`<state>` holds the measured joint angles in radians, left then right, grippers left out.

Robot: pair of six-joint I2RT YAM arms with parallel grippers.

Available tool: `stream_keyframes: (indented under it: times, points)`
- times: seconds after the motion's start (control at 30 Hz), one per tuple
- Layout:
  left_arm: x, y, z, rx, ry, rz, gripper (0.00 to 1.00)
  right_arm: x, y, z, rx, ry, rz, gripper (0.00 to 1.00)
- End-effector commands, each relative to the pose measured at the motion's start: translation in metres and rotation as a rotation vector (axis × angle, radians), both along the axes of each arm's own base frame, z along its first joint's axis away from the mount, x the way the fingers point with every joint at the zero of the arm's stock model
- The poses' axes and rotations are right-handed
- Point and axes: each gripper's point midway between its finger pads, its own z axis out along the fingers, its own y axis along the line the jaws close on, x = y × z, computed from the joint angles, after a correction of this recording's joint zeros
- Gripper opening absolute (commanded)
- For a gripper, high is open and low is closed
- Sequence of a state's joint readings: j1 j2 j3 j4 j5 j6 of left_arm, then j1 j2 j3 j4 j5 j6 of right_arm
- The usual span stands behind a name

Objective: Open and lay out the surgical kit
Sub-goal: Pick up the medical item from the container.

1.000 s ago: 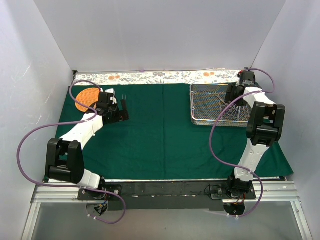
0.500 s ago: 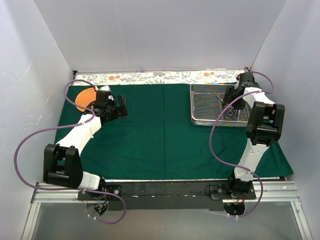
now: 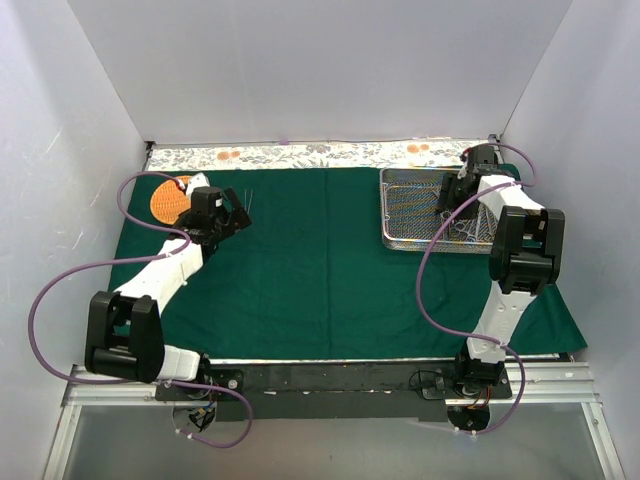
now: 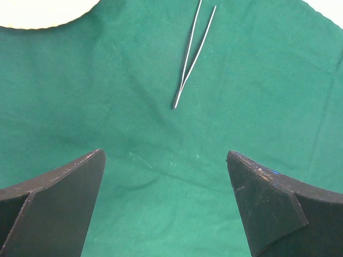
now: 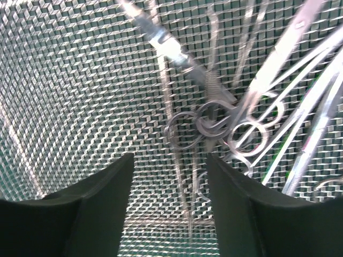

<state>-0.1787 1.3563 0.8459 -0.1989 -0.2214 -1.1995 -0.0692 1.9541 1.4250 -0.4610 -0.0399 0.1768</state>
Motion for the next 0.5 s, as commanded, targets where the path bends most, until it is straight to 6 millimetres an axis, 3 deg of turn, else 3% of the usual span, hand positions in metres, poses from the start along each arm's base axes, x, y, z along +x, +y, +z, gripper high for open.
stream_keyframes:
  times: [0.0, 0.33, 0.47]
  points:
    - [0.016, -0.003, 0.01, -0.021, -0.059, 0.014, 0.98, -0.011, 0.003, 0.009, -0.022, 0.001, 0.016, 0.62]
    - [0.016, -0.009, 0.008, -0.031, -0.066, -0.019, 0.98, -0.021, 0.001, -0.006, -0.037, 0.046, 0.014, 0.4]
    - [0.015, -0.011, 0.008, -0.04, -0.068, -0.026, 0.98, -0.028, 0.001, -0.017, -0.039, 0.079, 0.021, 0.37]
